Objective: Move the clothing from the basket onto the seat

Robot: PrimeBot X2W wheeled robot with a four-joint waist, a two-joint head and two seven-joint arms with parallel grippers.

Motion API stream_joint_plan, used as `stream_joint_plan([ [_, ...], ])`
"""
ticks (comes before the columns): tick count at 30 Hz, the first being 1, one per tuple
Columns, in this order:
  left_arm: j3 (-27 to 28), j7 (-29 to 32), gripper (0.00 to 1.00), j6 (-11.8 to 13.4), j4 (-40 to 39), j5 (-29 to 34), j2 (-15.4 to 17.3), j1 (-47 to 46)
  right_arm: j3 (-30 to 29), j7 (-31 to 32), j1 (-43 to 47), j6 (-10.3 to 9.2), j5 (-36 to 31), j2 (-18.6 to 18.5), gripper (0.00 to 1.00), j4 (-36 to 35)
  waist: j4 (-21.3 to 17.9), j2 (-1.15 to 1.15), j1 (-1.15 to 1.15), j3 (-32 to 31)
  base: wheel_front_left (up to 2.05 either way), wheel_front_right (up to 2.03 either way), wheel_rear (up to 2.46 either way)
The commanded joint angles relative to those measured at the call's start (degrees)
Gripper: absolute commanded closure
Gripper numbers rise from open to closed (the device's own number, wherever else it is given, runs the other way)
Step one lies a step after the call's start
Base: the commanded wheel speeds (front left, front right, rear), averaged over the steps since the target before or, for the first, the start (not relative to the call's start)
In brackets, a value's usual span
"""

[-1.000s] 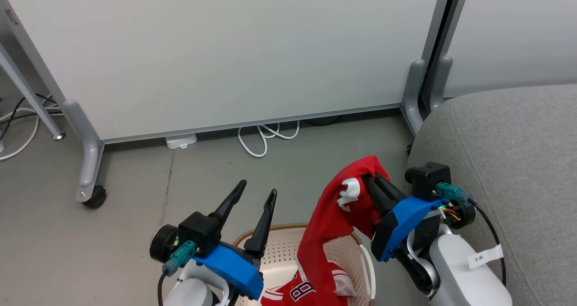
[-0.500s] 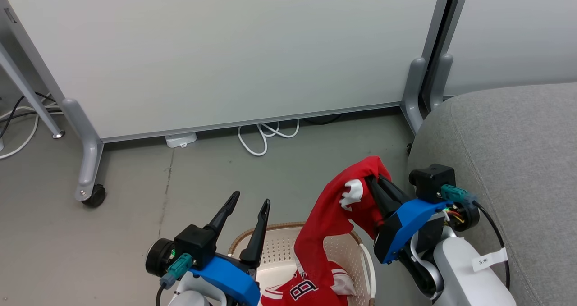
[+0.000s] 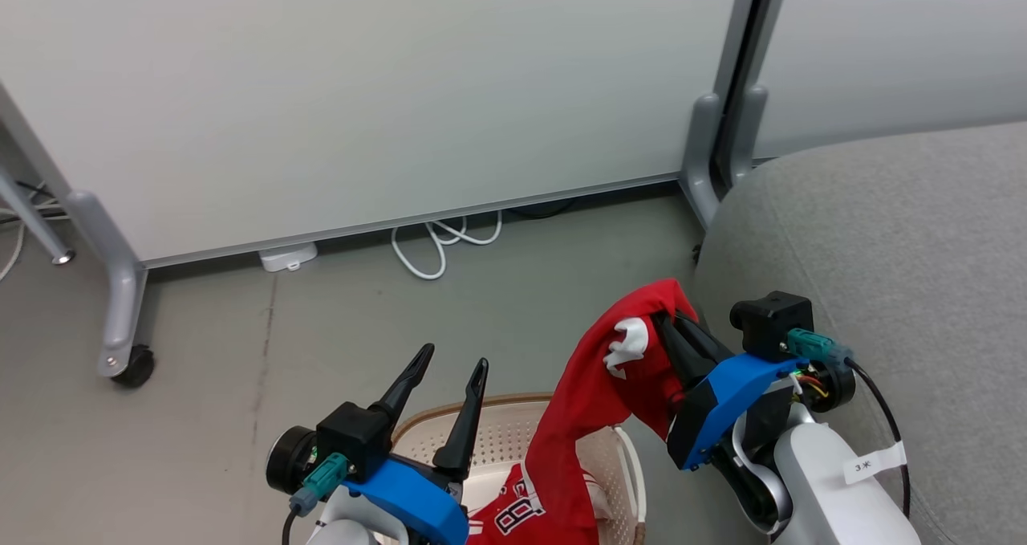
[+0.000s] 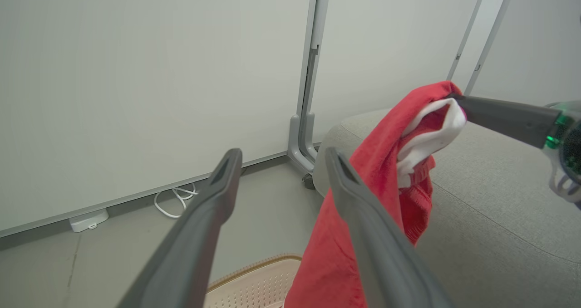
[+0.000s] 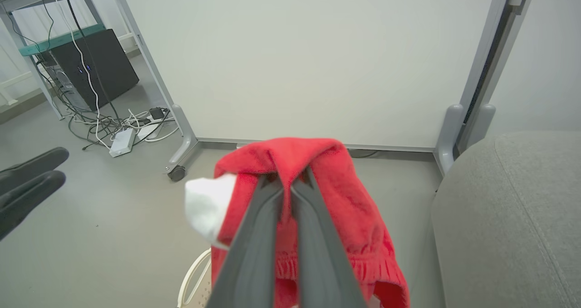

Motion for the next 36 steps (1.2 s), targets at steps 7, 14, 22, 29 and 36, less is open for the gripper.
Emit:
stream_joint_plan([
  [7, 0.29, -0.28, 0.0, -0.12, -0.41, -0.07, 0.17, 0.01, -0.46, 0.03, 0.17, 0.03, -0.42, -0.17, 1.0, -0.77, -5.45, 0.0, 0.0, 0.58, 0.0, 0.0, 0.0],
  [14, 0.24, -0.29, 0.0, -0.12, -0.57, 0.01, -0.08, 0.06, -0.87, 0.07, 0.4, 0.03, -0.52, -0.17, 1.0, -1.14, -11.08, 0.0, 0.0, 0.89, 0.0, 0.0, 0.0],
  [22, 0.35, -0.29, 0.0, -0.13, -0.84, 0.19, -0.09, -0.13, -1.49, 0.18, 0.72, 0.03, -0.74, -0.17, 1.0, -1.66, -17.49, 0.0, 0.0, 1.41, 0.0, 0.0, 0.0],
  [29, 0.13, -0.28, 0.0, -0.13, -0.9, 0.15, -0.03, -0.47, -2.21, 0.23, 1.09, 0.03, -1.09, -0.15, 1.0, -2.14, -22.13, 0.0, 0.0, 1.67, 0.0, 0.0, 0.0],
  [36, 0.5, -0.29, 0.0, -0.13, -1.08, 0.41, -0.29, -0.16, -2.79, 0.56, 1.54, 0.03, -1.37, -0.15, 1.0, -2.82, -25.37, 0.0, 0.0, 1.7, 0.0, 0.0, 0.0],
])
